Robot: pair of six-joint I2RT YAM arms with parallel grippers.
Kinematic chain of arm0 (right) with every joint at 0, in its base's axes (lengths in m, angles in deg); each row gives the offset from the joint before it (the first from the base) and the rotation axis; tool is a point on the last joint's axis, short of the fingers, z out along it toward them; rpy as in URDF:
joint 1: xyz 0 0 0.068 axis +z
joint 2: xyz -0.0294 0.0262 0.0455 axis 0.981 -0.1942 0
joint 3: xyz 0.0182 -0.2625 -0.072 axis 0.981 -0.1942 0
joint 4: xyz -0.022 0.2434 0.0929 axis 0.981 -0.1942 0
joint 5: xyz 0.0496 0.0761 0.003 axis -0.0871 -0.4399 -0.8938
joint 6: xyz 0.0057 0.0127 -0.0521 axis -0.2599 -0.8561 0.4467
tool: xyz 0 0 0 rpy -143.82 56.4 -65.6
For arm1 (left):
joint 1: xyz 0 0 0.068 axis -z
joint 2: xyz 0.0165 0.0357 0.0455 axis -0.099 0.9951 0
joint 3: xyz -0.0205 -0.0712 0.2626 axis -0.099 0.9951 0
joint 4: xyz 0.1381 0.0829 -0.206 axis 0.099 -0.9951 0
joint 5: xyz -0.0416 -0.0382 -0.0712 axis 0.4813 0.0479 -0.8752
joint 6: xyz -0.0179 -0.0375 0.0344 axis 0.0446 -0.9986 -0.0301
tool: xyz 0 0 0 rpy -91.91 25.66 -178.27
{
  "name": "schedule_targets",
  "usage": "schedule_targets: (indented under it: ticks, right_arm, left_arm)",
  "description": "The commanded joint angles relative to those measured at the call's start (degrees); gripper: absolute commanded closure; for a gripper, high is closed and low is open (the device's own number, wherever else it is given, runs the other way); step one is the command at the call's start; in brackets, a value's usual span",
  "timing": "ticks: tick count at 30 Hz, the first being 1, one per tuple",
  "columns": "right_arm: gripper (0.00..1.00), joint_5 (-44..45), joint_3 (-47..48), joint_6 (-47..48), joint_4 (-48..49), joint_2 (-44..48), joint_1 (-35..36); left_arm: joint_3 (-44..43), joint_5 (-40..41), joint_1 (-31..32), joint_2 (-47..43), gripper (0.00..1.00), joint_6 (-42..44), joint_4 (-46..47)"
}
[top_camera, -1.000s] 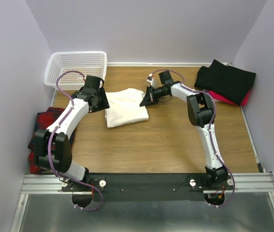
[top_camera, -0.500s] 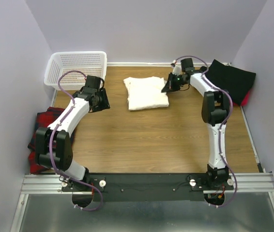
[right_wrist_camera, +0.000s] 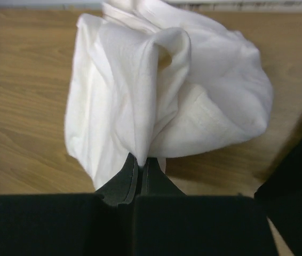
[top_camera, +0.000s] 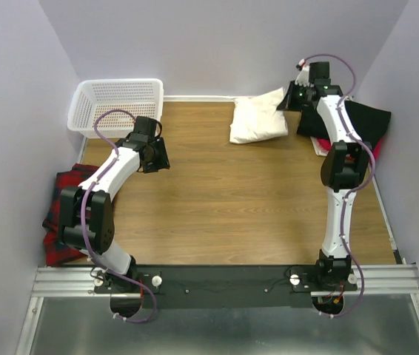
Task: Fold and stack the t-shirts
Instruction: Put the neatly folded tshirt into the corner of the board with the right arm
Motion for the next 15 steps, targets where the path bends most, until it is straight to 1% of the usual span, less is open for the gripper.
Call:
schedule_targets:
  ticks: [1, 2, 10, 15]
  right_arm:
    - [0.99, 2.6, 10.3, -0.5, 0.2, 0.3, -1.7]
    - [0.99, 2.7, 10.8, -1.0, 0.2, 0.3, -3.3]
    - [0.99, 8.3, 11.4, -0.1, 0.4, 5.1, -7.6]
    - [0.99, 6.2, 8.8, -1.4, 0.8, 8.0, -14.4]
  left_arm:
    - [-1.9, -1.2, -0.5, 1.0, 0.48, 1.1, 0.6]
    - [-2.0, -1.1, -0.5, 1.1, 0.48, 1.1, 0.6]
    - [-2.2, -1.0, -0.4, 2.2, 0.49, 1.0, 0.7]
    - [-3.4, -1.3, -0.4, 3.5, 0.49, 1.4, 0.8]
